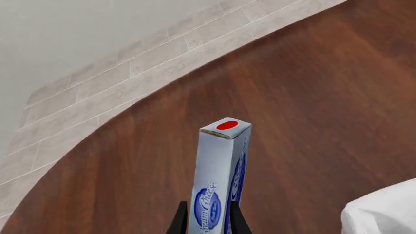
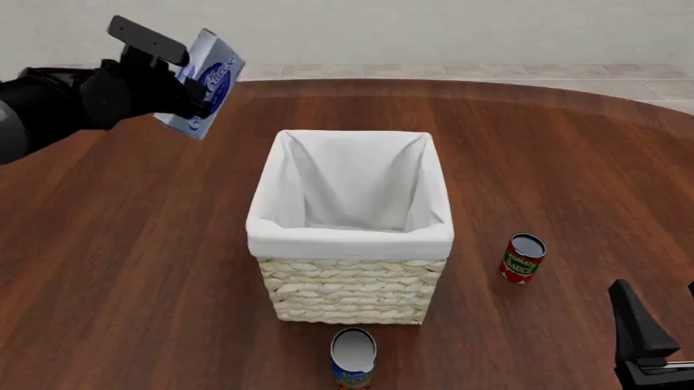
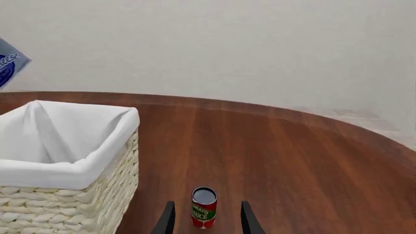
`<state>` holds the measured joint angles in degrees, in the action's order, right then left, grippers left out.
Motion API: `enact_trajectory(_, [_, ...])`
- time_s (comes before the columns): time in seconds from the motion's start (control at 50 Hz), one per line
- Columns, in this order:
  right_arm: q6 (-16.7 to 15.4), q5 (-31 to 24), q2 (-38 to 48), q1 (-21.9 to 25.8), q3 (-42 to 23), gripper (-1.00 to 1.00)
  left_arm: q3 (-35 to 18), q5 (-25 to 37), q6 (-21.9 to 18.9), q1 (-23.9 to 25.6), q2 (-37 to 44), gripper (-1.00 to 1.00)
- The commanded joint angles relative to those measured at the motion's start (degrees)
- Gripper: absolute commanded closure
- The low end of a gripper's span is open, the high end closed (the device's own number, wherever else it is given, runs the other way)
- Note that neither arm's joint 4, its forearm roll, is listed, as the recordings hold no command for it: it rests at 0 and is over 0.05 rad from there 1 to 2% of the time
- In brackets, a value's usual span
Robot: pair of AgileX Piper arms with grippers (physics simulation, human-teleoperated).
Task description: Pick up the cream cheese box, and put it in the basket.
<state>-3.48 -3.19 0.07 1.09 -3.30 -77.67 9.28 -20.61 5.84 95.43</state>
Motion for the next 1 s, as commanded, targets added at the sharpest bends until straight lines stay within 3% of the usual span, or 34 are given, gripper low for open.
enact_trajectory(0.02, [-0.23,-0.3,0.01,0.23,-0.44,-1.0,3.44,-2.38,2.54,1.81,-5.08,1.0])
enact_trajectory(1.0, [0.43,1.1,0.04,0.71,1.71,-1.0,14.2,-9.84,11.68,4.2,-15.55,1.0])
